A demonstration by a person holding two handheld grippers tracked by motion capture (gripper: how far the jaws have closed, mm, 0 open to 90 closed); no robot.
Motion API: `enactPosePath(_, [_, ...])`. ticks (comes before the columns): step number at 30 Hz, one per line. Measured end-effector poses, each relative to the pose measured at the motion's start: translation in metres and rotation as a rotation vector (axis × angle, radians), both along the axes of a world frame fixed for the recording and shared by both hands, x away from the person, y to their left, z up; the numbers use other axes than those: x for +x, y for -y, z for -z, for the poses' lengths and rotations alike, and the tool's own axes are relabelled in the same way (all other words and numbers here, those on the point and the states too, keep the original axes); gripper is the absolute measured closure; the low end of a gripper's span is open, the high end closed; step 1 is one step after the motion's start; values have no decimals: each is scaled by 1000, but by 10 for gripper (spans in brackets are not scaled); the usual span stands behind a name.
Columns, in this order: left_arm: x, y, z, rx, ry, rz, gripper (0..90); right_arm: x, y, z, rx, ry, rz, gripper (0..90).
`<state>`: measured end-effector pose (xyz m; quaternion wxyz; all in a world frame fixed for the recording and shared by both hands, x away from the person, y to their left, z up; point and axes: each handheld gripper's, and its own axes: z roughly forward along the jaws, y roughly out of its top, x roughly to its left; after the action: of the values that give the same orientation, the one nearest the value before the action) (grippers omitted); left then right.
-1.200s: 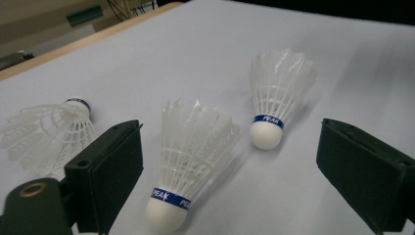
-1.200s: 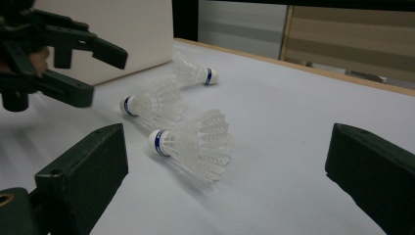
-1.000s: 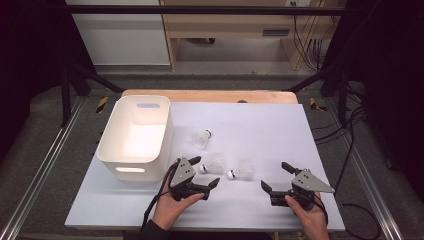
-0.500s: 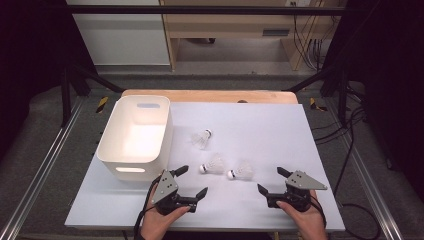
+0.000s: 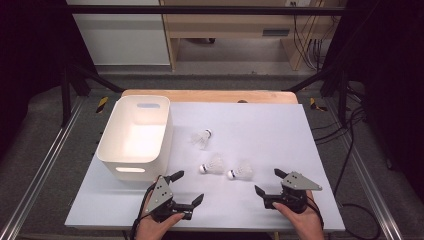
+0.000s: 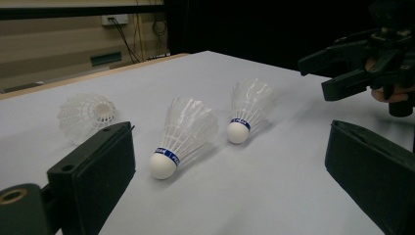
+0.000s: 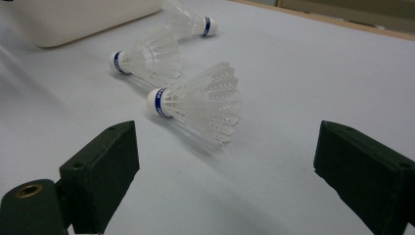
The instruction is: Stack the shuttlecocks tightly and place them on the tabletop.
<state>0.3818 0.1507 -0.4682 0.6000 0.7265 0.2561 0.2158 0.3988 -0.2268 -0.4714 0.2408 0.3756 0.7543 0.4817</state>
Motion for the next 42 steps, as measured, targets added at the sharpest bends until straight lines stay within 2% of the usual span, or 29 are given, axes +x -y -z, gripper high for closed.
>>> enactPosePath(5, [-5,0,2,-8,0,7,28,0,-3,-1,-22,-8,0,93])
enactPosePath(6, [-6,0,3,-10,-4,7,28,0,-5,0,-53,-24,7,103])
enactPosePath(10, [-7,1,4,-5,1,14,27,4,-8,1,-58,-60,2,123])
enactPosePath(12, [-6,-1,4,-11,1,8,28,12,-12,-1,-60,-84,-5,131])
enactPosePath(14, [-5,-2,5,-13,-7,2,28,16,-15,-2,-73,-89,-9,132])
enactPosePath(16, [-5,-3,5,-7,-1,-6,31,21,-18,-3,-66,-103,-24,144])
enactPosePath(20, [-4,-5,5,-17,0,-12,34,36,-27,-1,-54,-164,-75,168])
enactPosePath(22, [-3,-6,5,-18,-2,-12,35,43,-32,0,-46,-191,-111,202])
enactPosePath(27, [-3,-5,5,-19,-4,-9,37,53,-43,2,-23,-225,-152,336])
enactPosePath(30, [-3,-3,6,-13,-6,-1,37,52,-46,4,-39,-235,-171,426])
enactPosePath(35, [-4,-1,6,-8,-5,5,39,48,-48,4,-27,-249,-193,537])
enactPosePath(39, [-4,-1,6,-9,-7,4,41,47,-46,4,-34,-250,-189,660])
enactPosePath(42, [-3,-3,6,-9,-10,1,41,45,-42,6,-8,-255,-178,772])
